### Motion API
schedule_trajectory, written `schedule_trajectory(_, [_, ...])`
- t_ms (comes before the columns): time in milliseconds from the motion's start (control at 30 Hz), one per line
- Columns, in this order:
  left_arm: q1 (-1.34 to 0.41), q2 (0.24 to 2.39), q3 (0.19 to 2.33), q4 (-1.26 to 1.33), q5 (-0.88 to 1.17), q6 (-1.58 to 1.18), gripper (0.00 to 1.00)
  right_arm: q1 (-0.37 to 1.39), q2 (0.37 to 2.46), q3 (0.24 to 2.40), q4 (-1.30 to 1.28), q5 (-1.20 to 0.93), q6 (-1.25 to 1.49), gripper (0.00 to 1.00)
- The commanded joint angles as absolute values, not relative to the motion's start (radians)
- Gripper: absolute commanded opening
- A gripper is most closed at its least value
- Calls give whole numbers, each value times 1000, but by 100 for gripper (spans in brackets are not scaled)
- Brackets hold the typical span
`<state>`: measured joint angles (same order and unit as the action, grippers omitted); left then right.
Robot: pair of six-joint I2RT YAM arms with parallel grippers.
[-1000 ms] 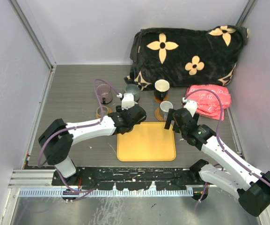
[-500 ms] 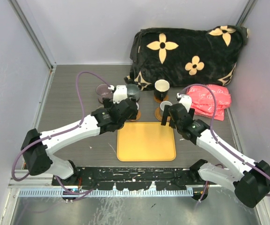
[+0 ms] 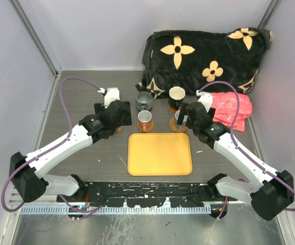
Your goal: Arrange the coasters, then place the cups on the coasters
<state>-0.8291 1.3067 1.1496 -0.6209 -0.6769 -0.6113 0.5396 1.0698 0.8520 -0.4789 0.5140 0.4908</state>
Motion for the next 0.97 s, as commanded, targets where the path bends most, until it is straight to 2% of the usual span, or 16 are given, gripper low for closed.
schedule_trajectory(0, [-754,1225,1125,-604,-625,-557,98,480,1095,924,-458,516,480,100])
schedule_trajectory(133, [-716,1215,1123,-605,-627,-522,98,415,1108,938,-441,459,471,100])
schedule_trajectory(400, [-615,1197,1093,-582,-564,-493,98,346,1183,1004,-485,501,482,100])
schedule_trajectory(933, [-521,1201,1072,-554,-491,-486,98,321,1187,1017,-496,524,497,100])
